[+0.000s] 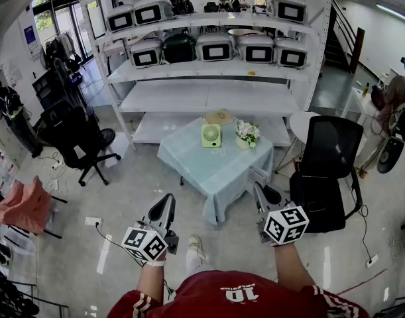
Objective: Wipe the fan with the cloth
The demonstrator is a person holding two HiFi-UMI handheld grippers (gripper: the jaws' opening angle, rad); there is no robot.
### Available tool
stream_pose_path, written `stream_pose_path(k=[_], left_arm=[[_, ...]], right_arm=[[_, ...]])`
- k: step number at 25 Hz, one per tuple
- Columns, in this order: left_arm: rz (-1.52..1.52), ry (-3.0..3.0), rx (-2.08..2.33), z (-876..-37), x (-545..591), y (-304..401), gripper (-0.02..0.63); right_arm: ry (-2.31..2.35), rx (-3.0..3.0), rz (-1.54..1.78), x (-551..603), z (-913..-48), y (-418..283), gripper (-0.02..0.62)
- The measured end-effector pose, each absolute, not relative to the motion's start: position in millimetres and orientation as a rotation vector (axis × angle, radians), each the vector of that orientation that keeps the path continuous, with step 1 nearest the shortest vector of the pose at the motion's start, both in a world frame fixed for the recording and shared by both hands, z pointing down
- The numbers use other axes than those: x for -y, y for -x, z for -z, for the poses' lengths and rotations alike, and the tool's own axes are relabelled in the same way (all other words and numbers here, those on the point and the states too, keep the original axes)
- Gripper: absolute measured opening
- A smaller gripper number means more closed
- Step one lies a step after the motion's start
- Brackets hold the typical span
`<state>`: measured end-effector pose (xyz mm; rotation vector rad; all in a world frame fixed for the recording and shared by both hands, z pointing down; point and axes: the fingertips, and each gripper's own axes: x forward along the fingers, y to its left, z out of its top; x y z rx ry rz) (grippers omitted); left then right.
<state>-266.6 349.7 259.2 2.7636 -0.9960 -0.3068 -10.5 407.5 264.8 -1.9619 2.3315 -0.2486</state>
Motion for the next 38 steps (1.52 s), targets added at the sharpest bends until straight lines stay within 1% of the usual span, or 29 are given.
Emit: stream_pose_path(k=[22,30,38], left_arm=[[0.204,-2.798,0.989,-280,-339,249,0.003],[0.205,-2.765,1.008,-289,-302,255,0.003],[0.226,-2.787,0.999,-276,-228,253,0.003]], right_arm=[[1.957,-2.299,0.244,-401,-271,-4,0.018],[1.91,-2.311,0.251,-356,-270,0,0.018],[1.901,-2.325,0.236,-283,-262,2,0.02]])
